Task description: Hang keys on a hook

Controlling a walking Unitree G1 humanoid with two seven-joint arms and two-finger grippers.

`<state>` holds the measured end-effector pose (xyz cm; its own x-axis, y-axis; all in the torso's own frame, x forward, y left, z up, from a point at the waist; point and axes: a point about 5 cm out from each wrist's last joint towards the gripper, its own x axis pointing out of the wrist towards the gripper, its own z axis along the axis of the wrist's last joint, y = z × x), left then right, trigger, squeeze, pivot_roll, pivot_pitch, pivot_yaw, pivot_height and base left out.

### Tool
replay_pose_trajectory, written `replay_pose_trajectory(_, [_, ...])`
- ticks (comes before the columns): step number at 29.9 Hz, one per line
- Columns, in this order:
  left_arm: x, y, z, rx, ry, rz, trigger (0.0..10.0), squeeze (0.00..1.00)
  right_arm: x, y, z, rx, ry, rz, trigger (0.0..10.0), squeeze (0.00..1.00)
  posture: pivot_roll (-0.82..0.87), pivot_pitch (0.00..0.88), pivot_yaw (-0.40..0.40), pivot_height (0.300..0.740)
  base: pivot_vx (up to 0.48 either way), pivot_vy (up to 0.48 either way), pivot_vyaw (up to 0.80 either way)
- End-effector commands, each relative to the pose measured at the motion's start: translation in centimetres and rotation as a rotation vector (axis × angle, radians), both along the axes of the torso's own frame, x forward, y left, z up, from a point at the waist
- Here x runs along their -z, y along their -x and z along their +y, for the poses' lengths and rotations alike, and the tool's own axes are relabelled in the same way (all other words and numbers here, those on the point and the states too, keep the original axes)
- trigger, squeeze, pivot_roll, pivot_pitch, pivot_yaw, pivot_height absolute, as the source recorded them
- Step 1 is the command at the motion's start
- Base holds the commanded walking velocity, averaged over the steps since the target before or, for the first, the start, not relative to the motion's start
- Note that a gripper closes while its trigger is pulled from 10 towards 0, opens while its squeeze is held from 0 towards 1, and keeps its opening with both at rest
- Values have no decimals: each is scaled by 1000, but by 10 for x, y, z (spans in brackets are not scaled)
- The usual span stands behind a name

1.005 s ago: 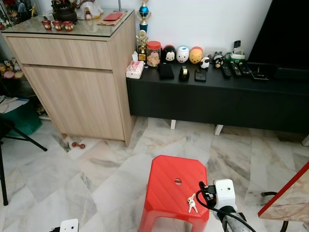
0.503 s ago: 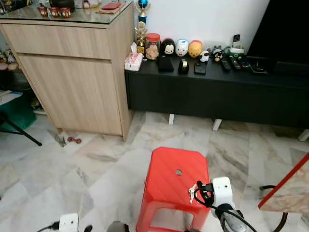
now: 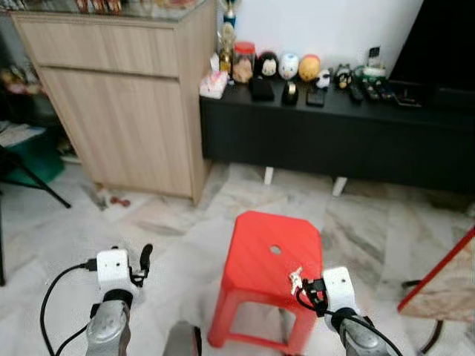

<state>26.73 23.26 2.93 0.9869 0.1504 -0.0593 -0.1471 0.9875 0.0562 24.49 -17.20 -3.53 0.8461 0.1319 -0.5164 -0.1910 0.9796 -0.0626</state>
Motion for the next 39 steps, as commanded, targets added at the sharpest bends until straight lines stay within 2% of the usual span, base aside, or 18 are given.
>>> replay_pose_trajectory(1, [-4,0,-3,7,29,-20,10000,0,3,1,2,-8,12,31,10000,0,188,34,-99,641,0,0,0])
replay_pose_trajectory(10, [-3,1,-4,20,31,1,10000,0,9,7,0,-11,36,72,10000,0,192,28,-94,641,0,0,574])
replay_pose_trajectory(17, [-2,1,-5,64,-13,31,10000,0,13,11,3,-8,12,101,10000,0,200,26,-85,641,0,0,0])
replay_pose_trajectory(21, [8,8,-3,110,-42,113,10000,0,15,11,5,9,10,117,10000,0,210,28,-57,641,0,0,0])
replay_pose_trajectory(25, [12,10,-2,144,-63,152,10000,0,15,10,7,19,10,120,10000,0,204,24,-38,641,0,0,0])
replay_pose_trajectory(39, [10,8,0,160,-59,174,10000,0,15,10,5,42,18,125,10000,0,204,1,-32,641,18,0,0])
